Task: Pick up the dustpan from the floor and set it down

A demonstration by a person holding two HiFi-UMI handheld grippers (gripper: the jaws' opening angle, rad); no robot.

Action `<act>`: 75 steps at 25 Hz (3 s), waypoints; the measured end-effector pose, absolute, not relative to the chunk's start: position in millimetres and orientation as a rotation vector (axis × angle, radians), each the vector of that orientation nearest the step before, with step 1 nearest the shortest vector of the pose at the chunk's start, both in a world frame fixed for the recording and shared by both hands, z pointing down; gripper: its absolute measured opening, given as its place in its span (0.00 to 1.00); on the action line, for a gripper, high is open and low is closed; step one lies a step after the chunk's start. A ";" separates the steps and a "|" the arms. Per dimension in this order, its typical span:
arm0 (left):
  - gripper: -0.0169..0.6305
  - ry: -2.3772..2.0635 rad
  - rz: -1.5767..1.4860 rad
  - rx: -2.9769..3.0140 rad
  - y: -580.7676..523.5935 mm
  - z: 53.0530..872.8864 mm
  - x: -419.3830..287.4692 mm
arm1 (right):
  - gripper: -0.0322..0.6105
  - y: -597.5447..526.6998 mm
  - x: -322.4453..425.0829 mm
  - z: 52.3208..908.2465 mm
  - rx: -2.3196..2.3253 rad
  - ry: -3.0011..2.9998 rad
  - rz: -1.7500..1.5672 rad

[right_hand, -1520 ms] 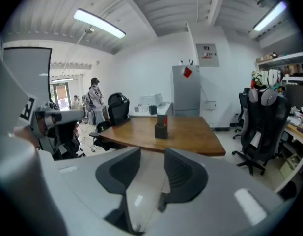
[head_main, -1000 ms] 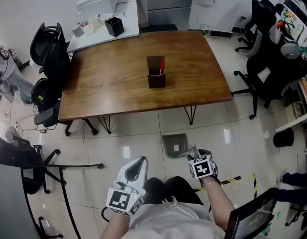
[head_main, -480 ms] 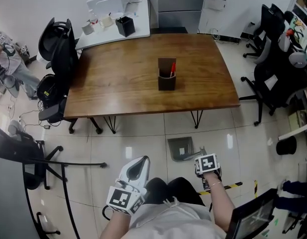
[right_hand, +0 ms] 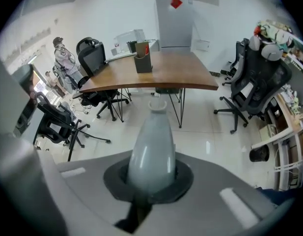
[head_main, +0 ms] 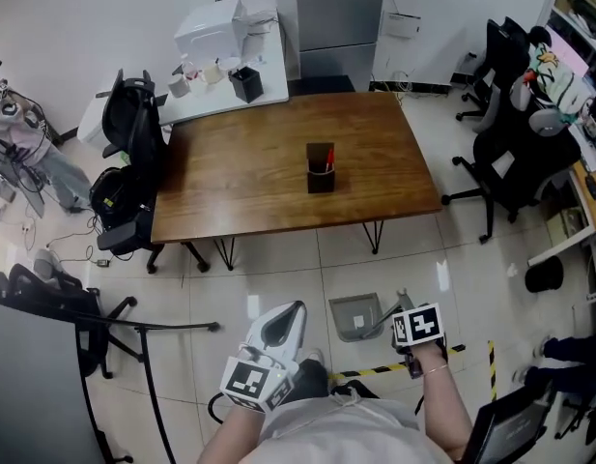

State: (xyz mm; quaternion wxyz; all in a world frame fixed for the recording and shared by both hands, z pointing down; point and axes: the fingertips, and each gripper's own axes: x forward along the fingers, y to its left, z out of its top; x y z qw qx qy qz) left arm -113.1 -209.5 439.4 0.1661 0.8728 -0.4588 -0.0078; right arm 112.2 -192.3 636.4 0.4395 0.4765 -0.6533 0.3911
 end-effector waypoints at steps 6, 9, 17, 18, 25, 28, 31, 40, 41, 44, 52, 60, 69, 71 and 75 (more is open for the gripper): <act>0.04 -1.335 -0.031 2.556 -134.7 419.3 -84.0 | 0.05 -132.3 129.6 608.6 1.198 -1.706 0.942; 0.04 -1.424 -0.059 2.524 -93.7 410.3 -81.8 | 0.05 -109.6 135.5 589.4 1.180 -1.775 0.883; 0.04 -1.549 -0.055 2.536 8.8 383.0 -62.3 | 0.05 -33.8 156.7 560.4 1.119 -1.832 0.811; 0.04 -1.546 -0.060 2.530 15.1 381.2 -62.7 | 0.05 -26.2 158.1 560.5 1.112 -1.827 0.814; 0.04 -1.484 -0.070 2.528 34.8 383.0 -58.5 | 0.05 19.8 172.5 567.2 1.088 -1.781 0.856; 0.04 -1.480 -0.087 2.559 38.9 378.0 -61.7 | 0.05 32.5 173.2 568.8 1.082 -1.766 0.860; 0.04 -1.499 -0.073 2.575 41.4 377.8 -68.9 | 0.05 40.2 172.5 568.5 1.089 -1.760 0.877; 0.05 -1.498 -0.142 2.631 49.6 360.4 -75.3 | 0.05 42.0 162.3 554.3 1.120 -1.820 0.870; 0.04 -1.503 -0.147 2.631 50.2 359.4 -76.2 | 0.05 41.3 161.3 553.0 1.122 -1.828 0.869; 0.05 -1.519 -0.158 2.626 51.8 357.0 -77.9 | 0.05 38.4 158.5 549.7 1.119 -1.851 0.866; 0.05 -1.571 -0.139 2.558 50.8 367.4 -74.5 | 0.05 27.7 162.2 552.0 1.087 -1.876 0.864; 0.04 -1.616 -0.064 2.492 40.2 403.4 -68.2 | 0.05 2.0 173.5 575.1 1.057 -1.867 0.860; 0.05 -1.583 -0.069 2.406 -61.3 432.8 -103.3 | 0.05 -71.5 174.7 617.5 1.063 -1.745 0.922; 0.05 -1.558 -0.072 2.423 -93.0 430.5 -110.8 | 0.05 -91.9 172.4 622.3 1.069 -1.716 0.928; 0.05 -1.534 -0.119 2.468 -148.8 412.3 -126.1 | 0.05 -125.7 168.9 621.3 1.069 -1.700 0.905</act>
